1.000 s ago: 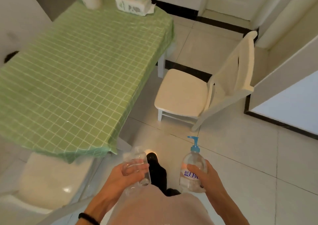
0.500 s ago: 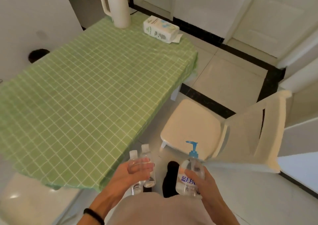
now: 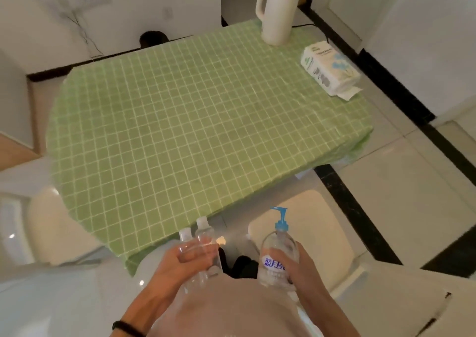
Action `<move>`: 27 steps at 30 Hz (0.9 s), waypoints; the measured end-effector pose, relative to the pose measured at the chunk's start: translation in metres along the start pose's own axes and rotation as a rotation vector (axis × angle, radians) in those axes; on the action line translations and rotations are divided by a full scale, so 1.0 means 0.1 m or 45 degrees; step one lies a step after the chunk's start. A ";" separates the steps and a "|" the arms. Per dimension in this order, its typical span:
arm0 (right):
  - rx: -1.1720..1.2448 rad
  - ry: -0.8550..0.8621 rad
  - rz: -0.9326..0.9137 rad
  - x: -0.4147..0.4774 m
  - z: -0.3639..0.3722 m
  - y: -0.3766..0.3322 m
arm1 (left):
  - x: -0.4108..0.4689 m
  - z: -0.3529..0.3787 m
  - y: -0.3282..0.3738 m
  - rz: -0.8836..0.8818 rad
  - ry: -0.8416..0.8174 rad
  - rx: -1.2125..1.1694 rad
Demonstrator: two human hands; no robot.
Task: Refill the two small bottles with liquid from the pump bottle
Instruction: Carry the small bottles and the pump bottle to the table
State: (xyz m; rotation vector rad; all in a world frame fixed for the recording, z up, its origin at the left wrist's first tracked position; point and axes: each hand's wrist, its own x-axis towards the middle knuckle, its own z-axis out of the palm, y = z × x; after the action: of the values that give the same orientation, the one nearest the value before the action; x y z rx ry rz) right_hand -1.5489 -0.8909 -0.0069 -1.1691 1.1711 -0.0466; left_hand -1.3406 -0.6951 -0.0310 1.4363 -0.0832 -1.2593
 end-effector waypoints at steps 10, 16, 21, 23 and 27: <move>-0.051 -0.060 -0.008 0.59 0.23 -0.40 | 0.37 -0.11 0.43 0.099 -0.017 0.069; 0.001 -0.025 -0.022 0.65 0.37 -0.51 | 0.57 -0.19 0.62 0.083 -0.084 0.092; -0.036 -0.073 -0.057 0.74 0.43 -0.69 | 0.70 -0.23 0.71 0.099 -0.061 0.098; -0.035 -0.087 -0.077 0.86 0.45 -0.74 | 0.79 -0.26 0.70 0.106 -0.051 0.073; -0.071 -0.125 -0.078 1.03 0.45 -0.80 | 0.95 -0.25 0.69 0.121 -0.024 0.060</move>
State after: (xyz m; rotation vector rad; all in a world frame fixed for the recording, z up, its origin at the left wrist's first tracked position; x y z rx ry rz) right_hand -1.4282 -0.9556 -0.0233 -1.2429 1.0556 -0.0027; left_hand -1.2432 -0.7648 -0.0444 1.4443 -0.1930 -1.1997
